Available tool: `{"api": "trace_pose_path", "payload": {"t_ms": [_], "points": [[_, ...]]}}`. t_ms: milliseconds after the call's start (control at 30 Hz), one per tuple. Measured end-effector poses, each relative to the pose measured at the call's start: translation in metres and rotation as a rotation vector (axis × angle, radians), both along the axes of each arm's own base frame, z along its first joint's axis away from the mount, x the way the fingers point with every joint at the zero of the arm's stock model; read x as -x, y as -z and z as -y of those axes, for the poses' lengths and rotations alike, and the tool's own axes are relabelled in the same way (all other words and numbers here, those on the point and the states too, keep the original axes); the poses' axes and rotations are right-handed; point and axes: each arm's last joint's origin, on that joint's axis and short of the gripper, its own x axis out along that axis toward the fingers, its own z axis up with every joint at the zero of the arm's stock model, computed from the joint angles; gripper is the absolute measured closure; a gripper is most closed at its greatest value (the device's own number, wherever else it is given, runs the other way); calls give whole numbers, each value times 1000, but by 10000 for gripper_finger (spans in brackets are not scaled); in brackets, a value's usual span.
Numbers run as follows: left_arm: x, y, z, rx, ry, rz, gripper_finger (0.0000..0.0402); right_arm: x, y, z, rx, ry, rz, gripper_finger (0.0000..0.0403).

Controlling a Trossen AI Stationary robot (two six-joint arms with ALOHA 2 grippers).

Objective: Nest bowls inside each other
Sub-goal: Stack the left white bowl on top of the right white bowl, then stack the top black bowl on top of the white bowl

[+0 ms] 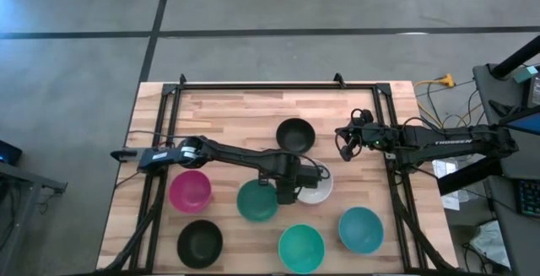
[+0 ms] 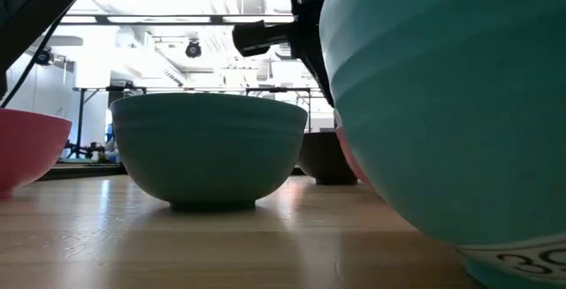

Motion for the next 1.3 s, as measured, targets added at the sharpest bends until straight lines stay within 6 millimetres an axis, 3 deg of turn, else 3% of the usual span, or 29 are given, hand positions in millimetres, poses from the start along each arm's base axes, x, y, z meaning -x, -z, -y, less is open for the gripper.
{"api": "trace_pose_path", "payload": {"t_ms": [600,867,1133,1300], "points": [[-2,-1,1,42,-80,32,401,0,0,0,0,0,0,385],[-4,-2,1,52,-100,56,353,0,0,0,0,0,0,385],[4,-20,3,-4,-172,115,313,0,0,0,0,0,0,385],[23,-42,2,15,-401,119,311,0,0,0,0,0,1,385]]}}
